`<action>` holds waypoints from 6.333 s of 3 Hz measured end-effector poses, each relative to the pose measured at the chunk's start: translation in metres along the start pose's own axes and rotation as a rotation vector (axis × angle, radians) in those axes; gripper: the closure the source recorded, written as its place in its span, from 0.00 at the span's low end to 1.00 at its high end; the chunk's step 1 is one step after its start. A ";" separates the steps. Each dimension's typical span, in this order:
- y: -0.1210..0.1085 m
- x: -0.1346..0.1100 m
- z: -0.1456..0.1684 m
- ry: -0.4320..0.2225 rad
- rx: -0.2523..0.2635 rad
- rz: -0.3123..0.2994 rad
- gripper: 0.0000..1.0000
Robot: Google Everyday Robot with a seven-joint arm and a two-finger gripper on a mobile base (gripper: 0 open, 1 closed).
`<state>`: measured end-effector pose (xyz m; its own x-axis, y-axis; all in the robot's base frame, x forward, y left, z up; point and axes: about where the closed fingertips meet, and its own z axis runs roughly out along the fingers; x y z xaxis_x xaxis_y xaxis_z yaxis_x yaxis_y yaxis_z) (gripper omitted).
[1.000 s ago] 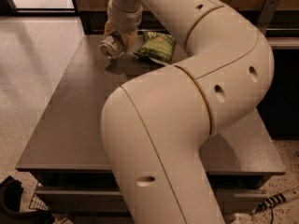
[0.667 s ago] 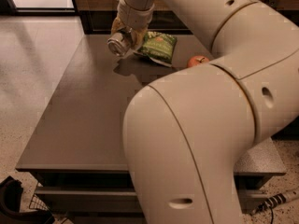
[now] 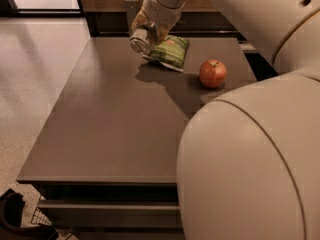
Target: Place 7up can upright
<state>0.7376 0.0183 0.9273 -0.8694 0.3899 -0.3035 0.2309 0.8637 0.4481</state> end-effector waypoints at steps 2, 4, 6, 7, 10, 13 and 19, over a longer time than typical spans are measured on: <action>0.022 -0.024 -0.037 -0.155 -0.219 -0.314 1.00; 0.039 -0.021 -0.049 -0.281 -0.398 -0.599 1.00; 0.042 -0.003 -0.041 -0.351 -0.442 -0.778 1.00; 0.042 -0.003 -0.041 -0.351 -0.442 -0.778 1.00; 0.049 0.075 -0.025 -0.452 -0.726 -1.089 1.00; 0.073 0.107 -0.001 -0.585 -0.813 -1.263 1.00; 0.055 0.128 0.050 -0.568 -0.902 -1.191 1.00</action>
Offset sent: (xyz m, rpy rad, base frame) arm 0.0088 -0.0064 0.0714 0.0068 -0.4592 0.3771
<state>0.6611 0.1312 0.8709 -0.0406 -0.0971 -0.9944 -0.9306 0.3659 0.0022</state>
